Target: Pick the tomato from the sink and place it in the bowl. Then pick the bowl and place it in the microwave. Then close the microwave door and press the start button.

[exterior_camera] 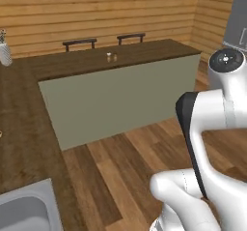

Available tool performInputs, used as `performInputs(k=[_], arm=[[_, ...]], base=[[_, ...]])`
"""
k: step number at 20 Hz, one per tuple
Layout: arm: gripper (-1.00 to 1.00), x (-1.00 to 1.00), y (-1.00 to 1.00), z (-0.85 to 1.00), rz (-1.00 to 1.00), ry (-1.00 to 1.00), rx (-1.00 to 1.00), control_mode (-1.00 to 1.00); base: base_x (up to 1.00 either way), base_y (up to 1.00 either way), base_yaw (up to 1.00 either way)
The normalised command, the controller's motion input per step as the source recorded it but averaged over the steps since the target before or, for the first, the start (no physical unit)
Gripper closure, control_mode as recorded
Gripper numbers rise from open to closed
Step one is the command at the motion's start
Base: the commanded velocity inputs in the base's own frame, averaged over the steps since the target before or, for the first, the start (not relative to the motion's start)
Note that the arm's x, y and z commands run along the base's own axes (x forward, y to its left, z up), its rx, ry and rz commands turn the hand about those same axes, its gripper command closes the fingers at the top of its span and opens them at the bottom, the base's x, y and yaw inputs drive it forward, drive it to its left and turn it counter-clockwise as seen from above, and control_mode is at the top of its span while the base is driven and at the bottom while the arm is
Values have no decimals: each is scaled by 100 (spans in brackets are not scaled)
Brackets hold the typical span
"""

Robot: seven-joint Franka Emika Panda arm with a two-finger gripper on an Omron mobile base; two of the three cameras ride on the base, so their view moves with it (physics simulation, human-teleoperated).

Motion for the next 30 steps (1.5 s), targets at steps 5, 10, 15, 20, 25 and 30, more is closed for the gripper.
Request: performInputs(k=[5,10,15,20,25,30], arm=[[100,0,0,0,0,0,0,100],[100,0,0,0,0,0,0,100],[100,0,0,0,0,0,0,100],[100,0,0,0,0,0,0,100],[100,0,0,0,0,0,0,100],[100,0,0,0,0,0,0,100]], base=[[-17,-92,-20],[7,-94,-35],[33,-84,-38],[58,-69,-40],[78,-50,-47],[94,-35,-50]])
